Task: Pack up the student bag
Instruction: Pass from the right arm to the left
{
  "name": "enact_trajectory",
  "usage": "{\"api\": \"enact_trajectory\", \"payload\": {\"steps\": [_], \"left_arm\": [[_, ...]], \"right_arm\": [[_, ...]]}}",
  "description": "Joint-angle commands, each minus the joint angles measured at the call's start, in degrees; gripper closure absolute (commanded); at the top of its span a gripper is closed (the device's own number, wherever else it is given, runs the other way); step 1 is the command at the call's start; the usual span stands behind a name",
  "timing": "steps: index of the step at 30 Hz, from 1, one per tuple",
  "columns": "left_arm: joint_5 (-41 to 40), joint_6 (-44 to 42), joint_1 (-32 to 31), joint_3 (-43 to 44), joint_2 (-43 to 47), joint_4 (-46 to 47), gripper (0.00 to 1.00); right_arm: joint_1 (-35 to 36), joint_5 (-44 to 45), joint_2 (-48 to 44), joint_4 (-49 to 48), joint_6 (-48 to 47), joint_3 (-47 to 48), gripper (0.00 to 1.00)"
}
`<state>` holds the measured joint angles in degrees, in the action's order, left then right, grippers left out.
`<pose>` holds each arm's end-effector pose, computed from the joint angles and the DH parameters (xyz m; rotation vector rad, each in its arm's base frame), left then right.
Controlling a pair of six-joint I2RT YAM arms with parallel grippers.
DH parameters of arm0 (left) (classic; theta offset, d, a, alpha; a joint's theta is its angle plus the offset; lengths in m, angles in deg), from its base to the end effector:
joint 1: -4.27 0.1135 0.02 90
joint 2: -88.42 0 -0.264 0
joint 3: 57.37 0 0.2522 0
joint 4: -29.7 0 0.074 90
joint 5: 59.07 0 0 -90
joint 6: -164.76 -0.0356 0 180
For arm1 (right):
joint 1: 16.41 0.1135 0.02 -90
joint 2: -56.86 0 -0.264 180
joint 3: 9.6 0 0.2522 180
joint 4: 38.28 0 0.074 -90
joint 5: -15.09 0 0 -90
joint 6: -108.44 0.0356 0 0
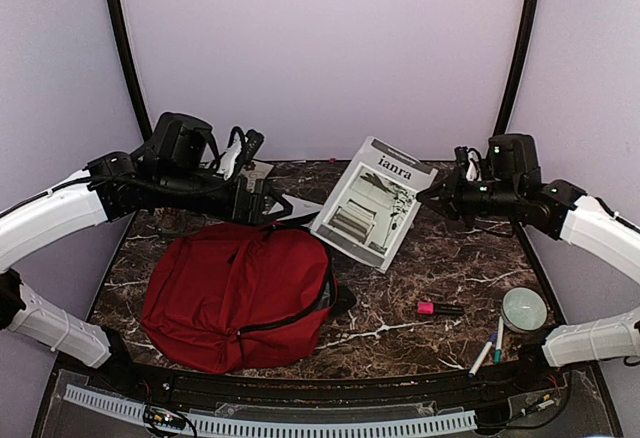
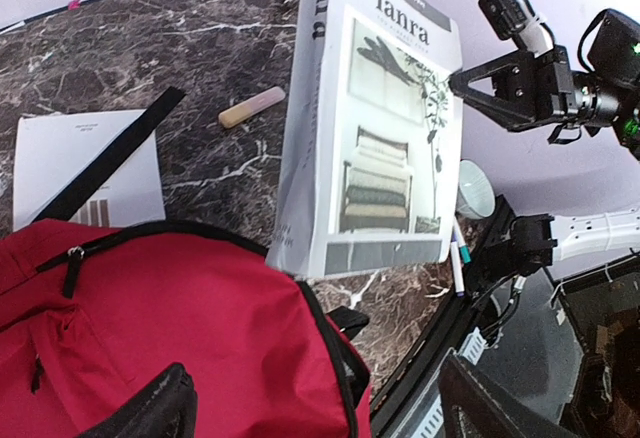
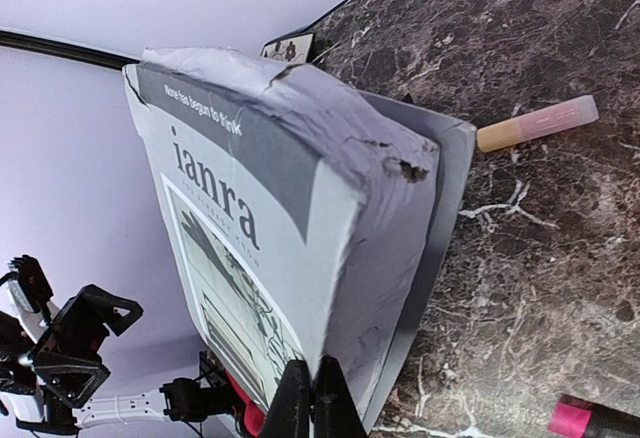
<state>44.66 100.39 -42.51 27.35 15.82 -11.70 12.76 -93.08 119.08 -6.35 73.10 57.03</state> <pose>0.1872 -0.2115 0.3653 0.5627 2.1589 -0.9862 0.2077 0.1286 0.3166 0.2837 2.2440 1.1801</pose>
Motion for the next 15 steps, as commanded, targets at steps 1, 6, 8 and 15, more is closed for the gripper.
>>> {"api": "enact_trajectory", "payload": {"steps": [1, 6, 8, 15], "left_arm": [[5.06, 3.47, -0.13, -1.74, 1.6, 9.57, 0.14], [6.83, 6.62, -0.15, -2.13, 1.35, 12.63, 0.04], [5.65, 7.12, -0.15, -2.41, 2.18, 12.52, 0.03], [5.75, 8.43, -0.15, -5.58, 4.16, 13.43, 0.03]], "right_arm": [[3.7, -0.2, -1.38, -3.14, 4.27, 3.69, 1.0], [7.23, -2.84, 0.77, -5.89, 6.78, 6.06, 1.0], [8.49, -3.27, 1.34, -7.32, 7.47, 6.66, 1.0], [10.38, -7.85, 3.07, -15.99, 10.74, 7.35, 1.0]]}}
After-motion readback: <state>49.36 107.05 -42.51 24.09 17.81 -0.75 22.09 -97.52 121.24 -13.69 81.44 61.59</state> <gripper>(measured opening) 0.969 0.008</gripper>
